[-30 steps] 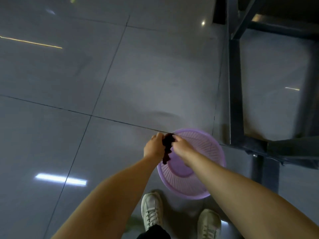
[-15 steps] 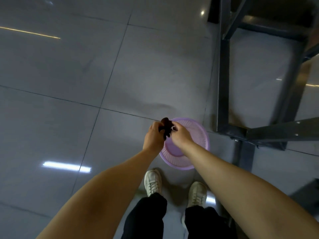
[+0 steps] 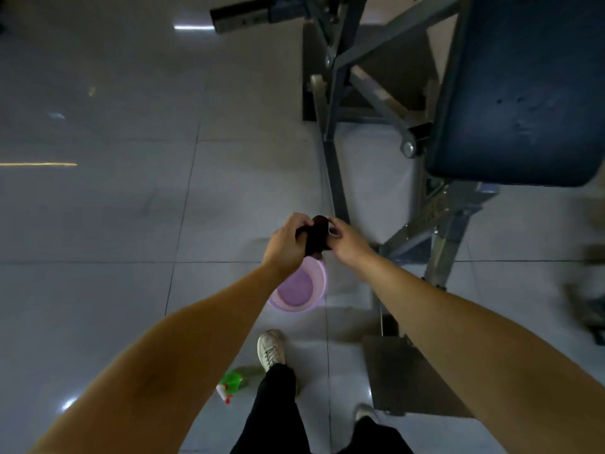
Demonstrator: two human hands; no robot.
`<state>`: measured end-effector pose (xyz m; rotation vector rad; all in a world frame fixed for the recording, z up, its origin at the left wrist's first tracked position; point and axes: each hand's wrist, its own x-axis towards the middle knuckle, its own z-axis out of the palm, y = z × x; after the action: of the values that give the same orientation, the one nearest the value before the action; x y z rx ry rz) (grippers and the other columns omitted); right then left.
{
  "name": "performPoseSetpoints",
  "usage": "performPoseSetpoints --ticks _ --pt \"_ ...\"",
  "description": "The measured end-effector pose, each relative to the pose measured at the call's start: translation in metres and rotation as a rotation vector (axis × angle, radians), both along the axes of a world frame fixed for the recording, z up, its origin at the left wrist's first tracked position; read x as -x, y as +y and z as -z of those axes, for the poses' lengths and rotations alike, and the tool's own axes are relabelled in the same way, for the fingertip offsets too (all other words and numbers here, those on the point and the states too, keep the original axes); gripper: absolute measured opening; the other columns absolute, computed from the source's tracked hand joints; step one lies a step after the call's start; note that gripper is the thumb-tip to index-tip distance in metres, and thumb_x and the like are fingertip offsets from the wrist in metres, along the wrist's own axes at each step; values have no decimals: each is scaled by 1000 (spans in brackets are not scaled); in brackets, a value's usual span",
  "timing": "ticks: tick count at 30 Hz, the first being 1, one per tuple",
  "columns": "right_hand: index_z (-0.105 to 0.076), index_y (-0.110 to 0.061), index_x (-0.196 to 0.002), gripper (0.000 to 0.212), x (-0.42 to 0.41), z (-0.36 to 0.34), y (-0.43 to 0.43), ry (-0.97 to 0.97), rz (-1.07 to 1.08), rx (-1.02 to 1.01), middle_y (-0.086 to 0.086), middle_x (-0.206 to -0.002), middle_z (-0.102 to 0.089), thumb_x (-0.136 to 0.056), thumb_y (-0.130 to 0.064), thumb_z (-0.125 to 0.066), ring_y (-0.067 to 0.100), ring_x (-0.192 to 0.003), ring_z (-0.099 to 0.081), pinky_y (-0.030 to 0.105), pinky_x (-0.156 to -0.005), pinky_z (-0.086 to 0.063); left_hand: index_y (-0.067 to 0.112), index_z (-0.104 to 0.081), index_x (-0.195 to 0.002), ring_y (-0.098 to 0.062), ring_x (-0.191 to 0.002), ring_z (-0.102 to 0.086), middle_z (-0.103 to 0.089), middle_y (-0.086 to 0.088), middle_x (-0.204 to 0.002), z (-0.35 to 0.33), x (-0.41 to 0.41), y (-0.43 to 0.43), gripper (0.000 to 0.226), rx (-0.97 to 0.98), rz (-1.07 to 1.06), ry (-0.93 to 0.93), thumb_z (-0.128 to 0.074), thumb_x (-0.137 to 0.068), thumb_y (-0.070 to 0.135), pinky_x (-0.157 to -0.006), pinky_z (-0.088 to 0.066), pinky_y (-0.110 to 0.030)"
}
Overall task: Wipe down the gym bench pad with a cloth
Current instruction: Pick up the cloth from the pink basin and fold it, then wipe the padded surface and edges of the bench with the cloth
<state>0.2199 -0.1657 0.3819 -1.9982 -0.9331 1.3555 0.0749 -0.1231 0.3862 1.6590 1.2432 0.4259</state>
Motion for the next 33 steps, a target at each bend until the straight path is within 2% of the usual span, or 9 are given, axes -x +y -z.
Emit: performPoseSetpoints --ticks 2,6,12,16,19,21,24,29,33 --pt "-52 -25 -135 65 -26 -15 -21 0 17 -32 7 -126 -65 -77 -55 -55 25 -111 -64 47 -96 -51 24 -57 -112 -8 -71 -69 -69 0 -91 -22 -24 -21 21 -47 -14 -24 -48 -100 9 -58 -48 -15" --pt "-65 -10 -111 22 -75 -78 -86 -43 44 -59 14 -103 -71 -96 -22 -54 29 -95 -68 46 -89 -54 16 -61 -122 -25 -79 -66 -68 -1 -102 -51 -85 -77 31 -78 -68 -37 -45 -99 3 -51 -48 -11" --pt "-57 -23 -115 17 -168 -130 -170 -42 146 -160 5 -111 -65 -100 -24 -49 21 -100 -63 39 -92 -53 20 -63 -123 -14 -95 -60 -69 1 -108 -94 -183 -148 28 -135 -63 -19 -49 -100 15 -77 -41 -21" --pt "-50 -29 -125 24 -213 -160 -194 15 184 -196 1 -117 -58 -102 -32 -43 19 -105 -58 44 -98 -50 21 -58 -121 -13 -90 -61 -65 4 -105 -124 -230 -174 21 -124 -74 -29 -46 -105 26 -62 -40 -18" --pt "-47 -26 -131 30 -237 -178 -195 -19 229 -249 -1 -119 -54 -103 -33 -40 20 -110 -55 45 -101 -48 19 -48 -128 -15 -85 -62 -65 -3 -111 -141 -259 -181 29 -61 -68 -41 -40 -107 37 -62 -43 -25" --pt "-47 -25 -130 29 -249 -191 -193 -31 290 -268 -1 -114 -55 -103 -33 -40 19 -104 -56 43 -97 -50 20 -44 -132 -15 -86 -62 -64 0 -111 -153 -278 -183 32 -30 -49 -72 -37 -108 39 -66 -44 -29" --pt "-48 -22 -129 29 -264 -208 -187 -40 359 -289 3 -114 -57 -103 -32 -39 22 -102 -58 45 -94 -52 18 -41 -132 -8 -80 -61 -59 7 -100 -169 -301 -185 30 23 -37 -172 -35 -109 36 -57 -42 -20" --pt "-49 -22 -125 28 -308 -230 -178 -60 379 -382 2 -111 -58 -103 -32 -37 18 -98 -58 39 -85 -51 17 -37 -132 -12 -80 -64 -62 -2 -102 -189 -346 -180 30 91 -36 -330 -38 -109 36 -57 -53 -22" --pt "-50 -20 -127 29 -368 -240 -169 -103 315 -452 1 -117 -58 -104 -33 -37 18 -100 -55 29 -71 -40 19 -41 -130 -19 -106 -67 -64 -5 -116 -194 -404 -179 31 110 -83 -410 -41 -107 40 -85 -57 -31"
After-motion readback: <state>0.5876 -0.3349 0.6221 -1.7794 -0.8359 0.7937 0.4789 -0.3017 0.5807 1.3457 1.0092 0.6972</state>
